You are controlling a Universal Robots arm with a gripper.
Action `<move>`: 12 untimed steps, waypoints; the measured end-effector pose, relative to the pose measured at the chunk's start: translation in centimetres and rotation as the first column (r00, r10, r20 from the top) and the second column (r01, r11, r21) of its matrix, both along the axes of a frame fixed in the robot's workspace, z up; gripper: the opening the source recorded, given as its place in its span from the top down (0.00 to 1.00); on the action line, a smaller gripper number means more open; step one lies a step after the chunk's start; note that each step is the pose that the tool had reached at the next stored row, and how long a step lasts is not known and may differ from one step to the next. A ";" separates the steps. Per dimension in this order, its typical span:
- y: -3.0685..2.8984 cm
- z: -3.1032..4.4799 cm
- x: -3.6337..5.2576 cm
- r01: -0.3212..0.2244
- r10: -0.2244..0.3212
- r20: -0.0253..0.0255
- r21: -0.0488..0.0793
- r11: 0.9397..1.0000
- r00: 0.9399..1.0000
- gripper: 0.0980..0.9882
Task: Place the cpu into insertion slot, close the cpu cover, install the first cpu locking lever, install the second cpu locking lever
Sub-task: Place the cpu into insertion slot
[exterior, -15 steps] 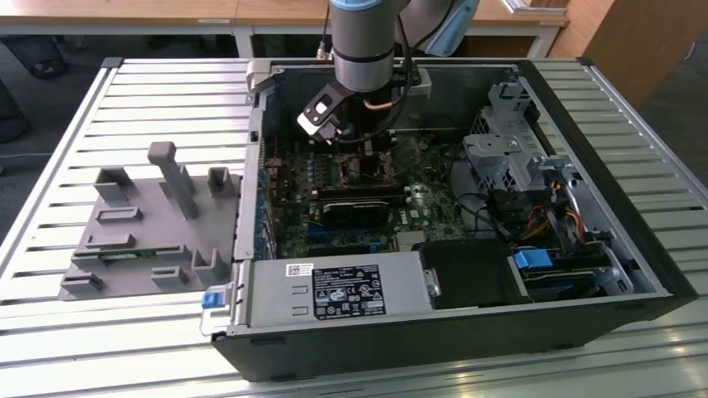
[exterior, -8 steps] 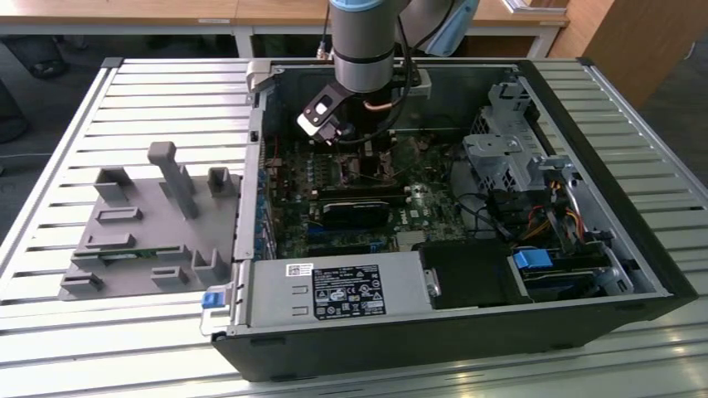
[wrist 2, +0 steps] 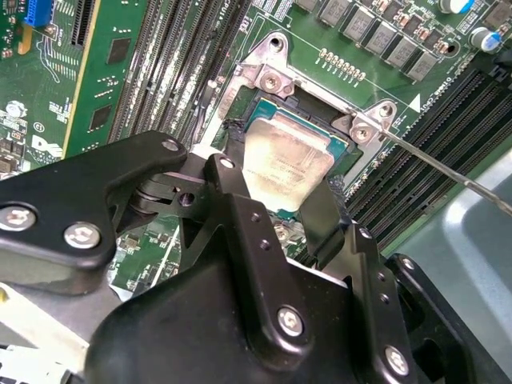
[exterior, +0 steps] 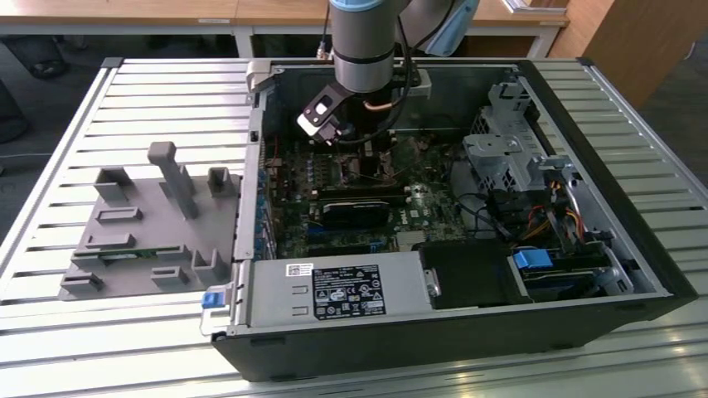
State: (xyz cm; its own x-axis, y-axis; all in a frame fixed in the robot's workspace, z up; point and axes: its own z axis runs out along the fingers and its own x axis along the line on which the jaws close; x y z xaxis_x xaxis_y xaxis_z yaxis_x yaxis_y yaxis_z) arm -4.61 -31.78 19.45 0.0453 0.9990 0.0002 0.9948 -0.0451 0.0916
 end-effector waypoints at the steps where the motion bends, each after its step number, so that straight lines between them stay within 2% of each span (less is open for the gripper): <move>1: 0.00 0.00 0.00 0.000 0.000 0.000 0.000 1.000 1.000 0.52; 4: 0.00 -0.02 0.00 0.000 0.000 0.000 0.000 1.000 1.000 0.50; 5: 0.00 -0.02 0.00 0.000 0.000 0.000 0.000 1.000 1.000 0.43; 12: 0.05 -0.01 0.01 0.000 0.000 0.000 0.000 1.000 1.000 0.43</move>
